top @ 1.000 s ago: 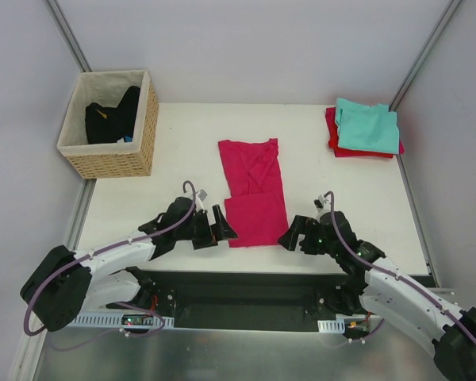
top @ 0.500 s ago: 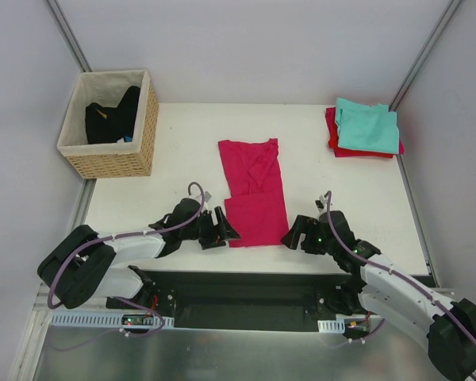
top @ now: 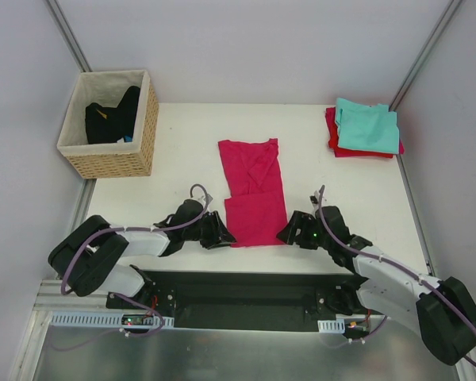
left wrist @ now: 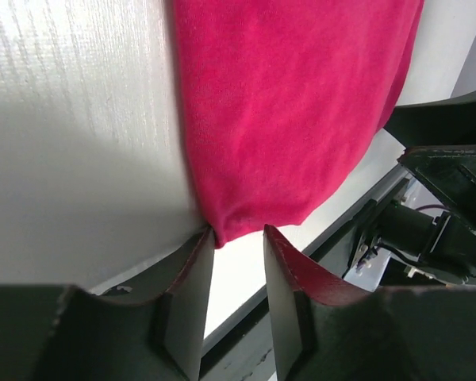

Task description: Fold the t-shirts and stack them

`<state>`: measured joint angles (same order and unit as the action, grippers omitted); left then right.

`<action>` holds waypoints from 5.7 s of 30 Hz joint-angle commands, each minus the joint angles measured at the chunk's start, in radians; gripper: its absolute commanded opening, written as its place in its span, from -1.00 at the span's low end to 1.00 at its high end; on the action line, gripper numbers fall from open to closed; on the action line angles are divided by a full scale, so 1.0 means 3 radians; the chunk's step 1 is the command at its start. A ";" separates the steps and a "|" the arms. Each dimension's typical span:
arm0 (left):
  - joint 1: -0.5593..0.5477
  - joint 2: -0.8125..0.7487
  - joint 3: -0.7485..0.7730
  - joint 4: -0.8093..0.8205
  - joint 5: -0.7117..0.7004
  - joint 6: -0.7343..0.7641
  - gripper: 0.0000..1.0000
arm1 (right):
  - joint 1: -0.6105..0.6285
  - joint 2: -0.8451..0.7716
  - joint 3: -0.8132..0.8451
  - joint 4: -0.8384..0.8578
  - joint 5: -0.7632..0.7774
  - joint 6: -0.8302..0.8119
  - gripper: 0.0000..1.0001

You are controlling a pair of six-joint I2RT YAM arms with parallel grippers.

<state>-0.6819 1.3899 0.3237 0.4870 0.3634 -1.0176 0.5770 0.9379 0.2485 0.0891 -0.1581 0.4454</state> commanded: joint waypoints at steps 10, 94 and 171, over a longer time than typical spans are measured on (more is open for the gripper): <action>-0.0054 0.0245 -0.0010 -0.0059 -0.0025 0.0043 -0.96 | -0.0016 0.0259 -0.0077 0.0025 -0.0132 0.0100 0.23; 0.0458 0.0066 0.2295 -0.1449 -0.0409 0.0866 -1.00 | -0.0353 0.1373 0.2802 -0.0941 0.0139 -0.0482 -0.99; 0.1102 0.0746 0.2802 -0.1081 -0.0020 0.0585 0.98 | -0.0573 0.3669 0.4597 -0.0082 -0.0782 -0.0401 0.98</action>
<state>-0.3325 1.6512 1.1641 0.1238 0.3092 -0.8272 0.4030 1.9705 1.5986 0.0284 -0.3542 0.3054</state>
